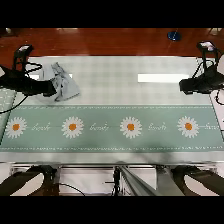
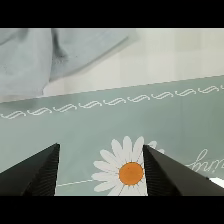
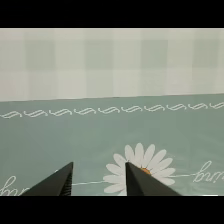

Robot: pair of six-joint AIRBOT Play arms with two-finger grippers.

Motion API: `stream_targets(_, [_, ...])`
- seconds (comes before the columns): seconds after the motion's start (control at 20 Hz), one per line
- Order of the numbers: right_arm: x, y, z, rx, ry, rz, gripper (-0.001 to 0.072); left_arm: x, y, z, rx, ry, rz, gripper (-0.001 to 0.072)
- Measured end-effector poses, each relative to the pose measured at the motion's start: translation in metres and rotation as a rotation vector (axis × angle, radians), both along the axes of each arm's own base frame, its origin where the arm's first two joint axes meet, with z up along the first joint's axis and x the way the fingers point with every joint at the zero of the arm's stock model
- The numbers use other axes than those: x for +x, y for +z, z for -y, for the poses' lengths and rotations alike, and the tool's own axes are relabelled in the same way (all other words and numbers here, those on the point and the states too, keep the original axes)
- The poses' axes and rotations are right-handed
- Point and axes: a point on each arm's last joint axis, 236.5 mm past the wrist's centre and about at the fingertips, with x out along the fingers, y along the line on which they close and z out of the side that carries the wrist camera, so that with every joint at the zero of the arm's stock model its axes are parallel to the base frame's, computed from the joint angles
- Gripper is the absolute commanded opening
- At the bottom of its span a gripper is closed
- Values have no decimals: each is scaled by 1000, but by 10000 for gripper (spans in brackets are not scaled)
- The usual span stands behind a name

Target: Fold the shirts.

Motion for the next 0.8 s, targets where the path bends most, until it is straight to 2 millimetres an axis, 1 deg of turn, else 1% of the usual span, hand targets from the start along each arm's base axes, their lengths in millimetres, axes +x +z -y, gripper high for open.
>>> stream_targets(0.8, [3,1,0,-4,16,10,379,0,0,0,0,0,0,617])
